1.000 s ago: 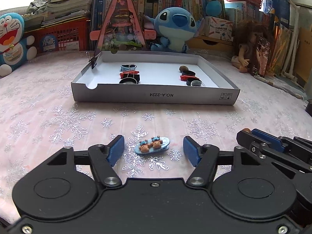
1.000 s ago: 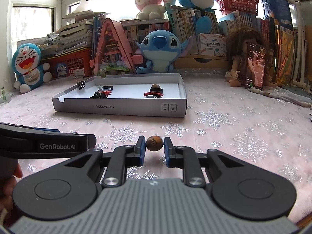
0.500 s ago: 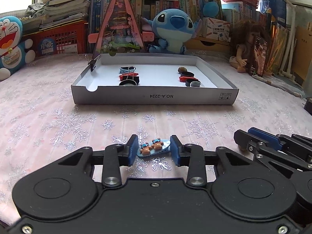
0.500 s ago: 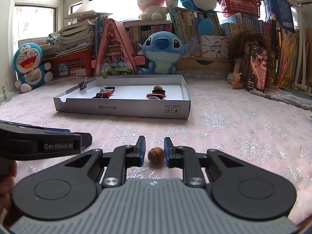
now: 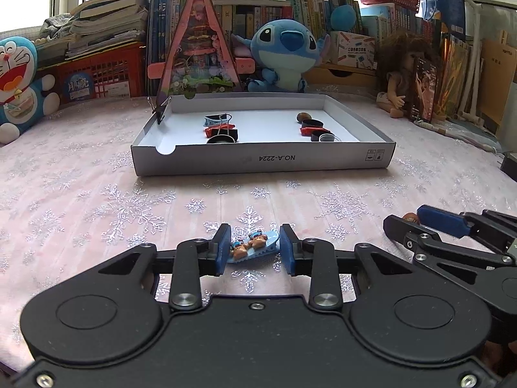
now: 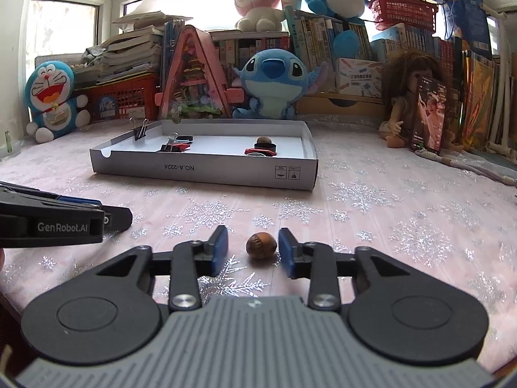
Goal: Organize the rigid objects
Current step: 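Carry the blue clip and the acorn over the tray with both tools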
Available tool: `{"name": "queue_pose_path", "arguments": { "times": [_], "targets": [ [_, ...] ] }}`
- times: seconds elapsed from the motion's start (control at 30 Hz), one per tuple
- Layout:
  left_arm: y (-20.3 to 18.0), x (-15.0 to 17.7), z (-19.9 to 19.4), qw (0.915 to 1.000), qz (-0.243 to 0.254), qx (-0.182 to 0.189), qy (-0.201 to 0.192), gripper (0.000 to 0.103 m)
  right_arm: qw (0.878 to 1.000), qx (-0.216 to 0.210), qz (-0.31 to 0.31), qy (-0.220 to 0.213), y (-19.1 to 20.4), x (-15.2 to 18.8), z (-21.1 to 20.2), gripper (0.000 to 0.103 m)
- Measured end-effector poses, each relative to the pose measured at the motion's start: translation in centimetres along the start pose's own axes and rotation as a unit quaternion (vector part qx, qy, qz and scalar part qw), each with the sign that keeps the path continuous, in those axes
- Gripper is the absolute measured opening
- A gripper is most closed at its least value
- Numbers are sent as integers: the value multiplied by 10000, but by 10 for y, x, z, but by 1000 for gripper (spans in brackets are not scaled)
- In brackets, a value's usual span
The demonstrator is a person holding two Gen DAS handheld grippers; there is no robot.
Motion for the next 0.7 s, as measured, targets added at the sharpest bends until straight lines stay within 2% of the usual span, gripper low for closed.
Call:
{"name": "queue_pose_path", "arguments": {
  "times": [0.2,0.27,0.37,0.5,0.57,0.6,0.63,0.7],
  "targets": [
    [3,4,-4,10000,-61,10,-46,34,9999,75,97,45,-3,1,3,59],
    [4,6,-7,9999,-96,-2,-68,43,9999,78,96,47,-4,2,3,59],
    [6,8,-11,9997,-210,-70,-95,49,9999,70,128,34,-3,3,3,59],
    [10,11,-12,9989,-451,-121,-106,48,9997,85,212,17,-3,3,3,58],
    [12,11,-12,9983,-553,-150,-114,44,9997,60,251,18,-1,3,3,44],
    [13,11,-12,9979,-605,-169,-128,43,9996,50,262,14,0,3,2,42],
    [13,11,-12,9977,-645,-174,-137,37,9996,41,267,11,1,3,2,39],
    [13,12,-12,9976,-645,-183,-152,35,9996,14,265,5,3,3,2,35]
  ]
}}
Point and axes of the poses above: each gripper's, at about its wrist camera, not at the fingertips, and z roughly the way its jaws point, y to its left, x to its underside, the point moved 7 cm from there along z, roughly the way its jaws point
